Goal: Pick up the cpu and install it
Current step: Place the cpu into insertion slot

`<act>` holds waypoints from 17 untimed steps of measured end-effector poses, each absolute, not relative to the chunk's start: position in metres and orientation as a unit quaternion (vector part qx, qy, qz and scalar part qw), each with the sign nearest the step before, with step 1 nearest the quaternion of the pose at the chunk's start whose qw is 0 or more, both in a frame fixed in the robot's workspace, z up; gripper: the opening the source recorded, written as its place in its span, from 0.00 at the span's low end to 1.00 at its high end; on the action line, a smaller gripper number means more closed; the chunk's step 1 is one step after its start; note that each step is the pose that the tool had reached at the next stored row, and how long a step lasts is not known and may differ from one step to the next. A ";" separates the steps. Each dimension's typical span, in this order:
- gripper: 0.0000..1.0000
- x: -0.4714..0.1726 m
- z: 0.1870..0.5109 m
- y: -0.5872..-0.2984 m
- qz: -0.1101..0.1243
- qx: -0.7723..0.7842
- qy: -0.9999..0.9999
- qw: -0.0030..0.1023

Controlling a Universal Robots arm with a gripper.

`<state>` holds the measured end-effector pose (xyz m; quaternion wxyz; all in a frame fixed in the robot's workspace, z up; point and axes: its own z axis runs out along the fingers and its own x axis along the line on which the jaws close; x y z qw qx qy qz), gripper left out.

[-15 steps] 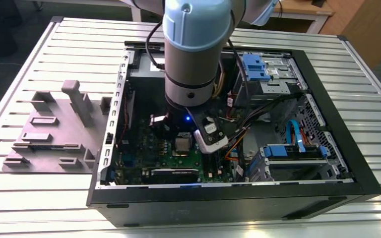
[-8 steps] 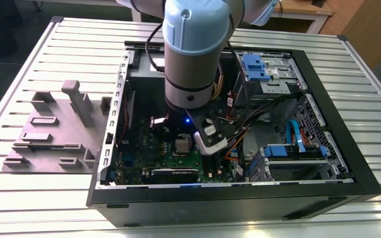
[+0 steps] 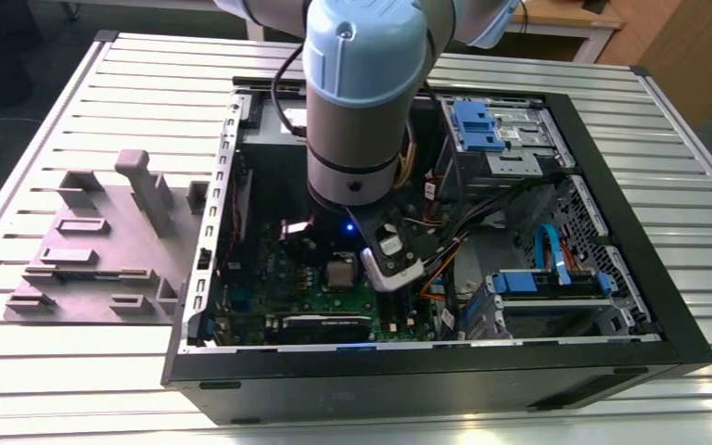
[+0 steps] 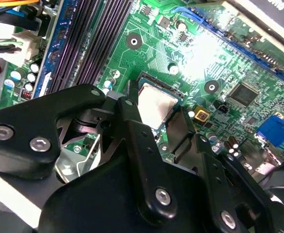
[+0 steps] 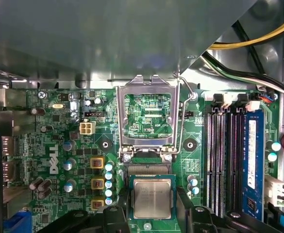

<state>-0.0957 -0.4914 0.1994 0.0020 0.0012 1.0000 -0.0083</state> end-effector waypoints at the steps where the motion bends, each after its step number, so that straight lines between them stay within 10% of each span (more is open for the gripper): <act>1: 0.47 -0.096 0.198 -0.491 -0.008 0.001 1.000 0.002; 17: 0.47 -0.098 0.193 -0.491 -0.008 0.001 1.000 0.004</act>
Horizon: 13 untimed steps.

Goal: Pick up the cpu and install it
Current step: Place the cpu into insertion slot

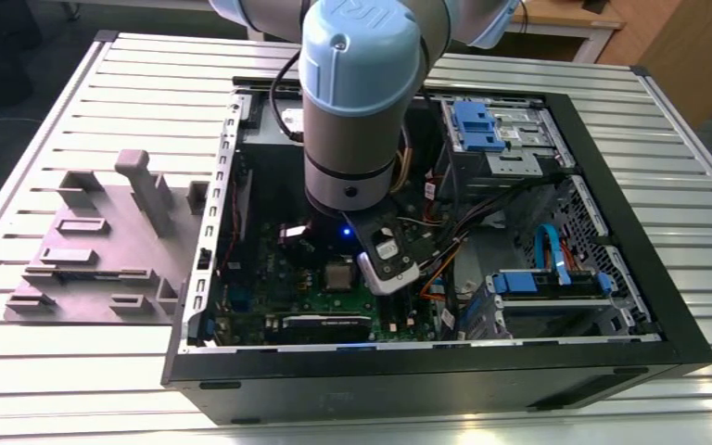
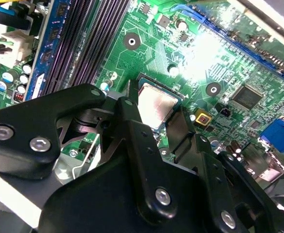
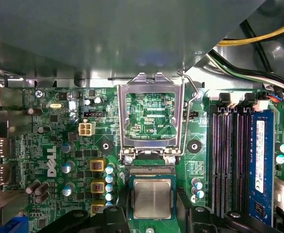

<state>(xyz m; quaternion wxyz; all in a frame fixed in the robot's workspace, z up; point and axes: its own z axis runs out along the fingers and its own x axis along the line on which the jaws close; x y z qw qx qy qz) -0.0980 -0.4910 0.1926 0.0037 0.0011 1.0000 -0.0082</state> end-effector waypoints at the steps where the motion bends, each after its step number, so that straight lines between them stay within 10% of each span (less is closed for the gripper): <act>1: 0.47 -0.098 0.193 -0.491 -0.008 0.001 1.000 0.004; 13: 0.47 -0.099 0.191 -0.489 -0.008 0.001 1.000 0.004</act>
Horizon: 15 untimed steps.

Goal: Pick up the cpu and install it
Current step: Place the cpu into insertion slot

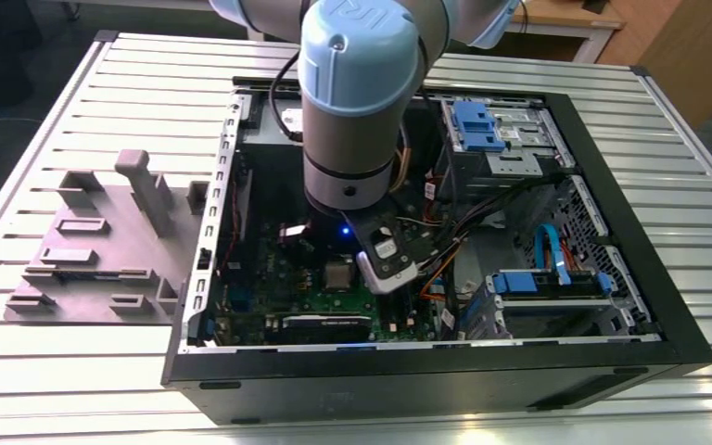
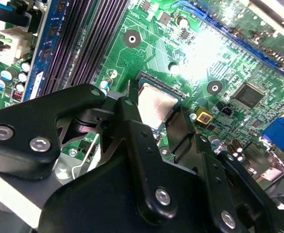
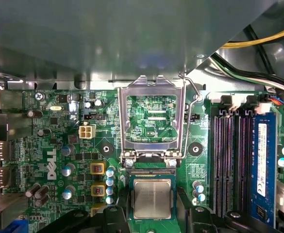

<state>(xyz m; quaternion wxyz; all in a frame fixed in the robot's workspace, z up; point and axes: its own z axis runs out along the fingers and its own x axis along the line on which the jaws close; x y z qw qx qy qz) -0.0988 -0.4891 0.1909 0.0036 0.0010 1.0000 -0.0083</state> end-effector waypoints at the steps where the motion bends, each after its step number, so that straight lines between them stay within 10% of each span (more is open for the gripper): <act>1: 0.47 -0.099 0.190 -0.489 -0.008 0.001 1.000 0.004; 15: 0.47 -0.099 0.189 -0.489 -0.008 0.001 1.000 0.004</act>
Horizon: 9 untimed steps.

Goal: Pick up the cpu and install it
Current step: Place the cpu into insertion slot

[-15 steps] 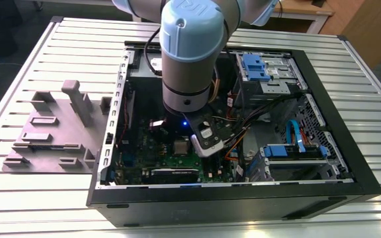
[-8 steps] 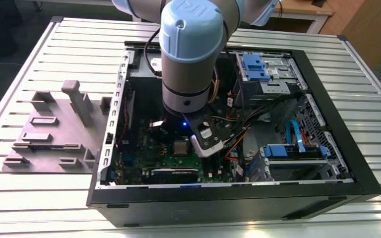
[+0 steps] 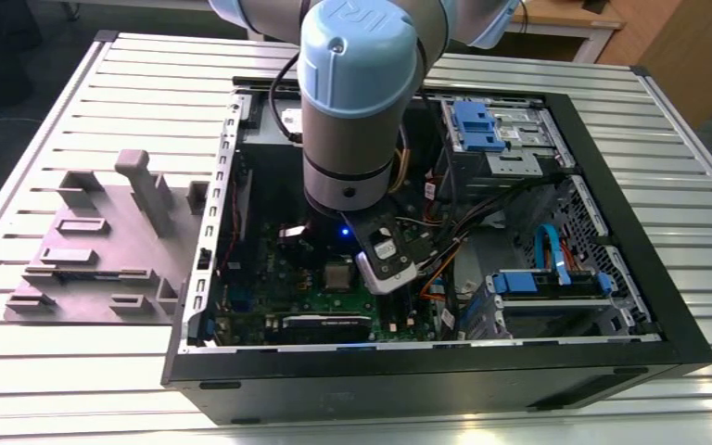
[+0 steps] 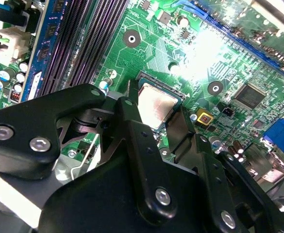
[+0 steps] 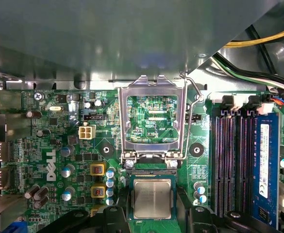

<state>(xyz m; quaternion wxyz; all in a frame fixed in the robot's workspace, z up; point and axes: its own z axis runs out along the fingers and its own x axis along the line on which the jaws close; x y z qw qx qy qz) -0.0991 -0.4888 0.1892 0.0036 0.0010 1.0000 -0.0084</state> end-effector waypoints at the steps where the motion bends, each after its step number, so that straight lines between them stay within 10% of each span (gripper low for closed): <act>1: 0.47 -0.099 0.189 -0.489 -0.008 0.001 1.000 0.004; 9: 0.47 -0.099 0.189 -0.489 -0.008 0.001 1.000 0.004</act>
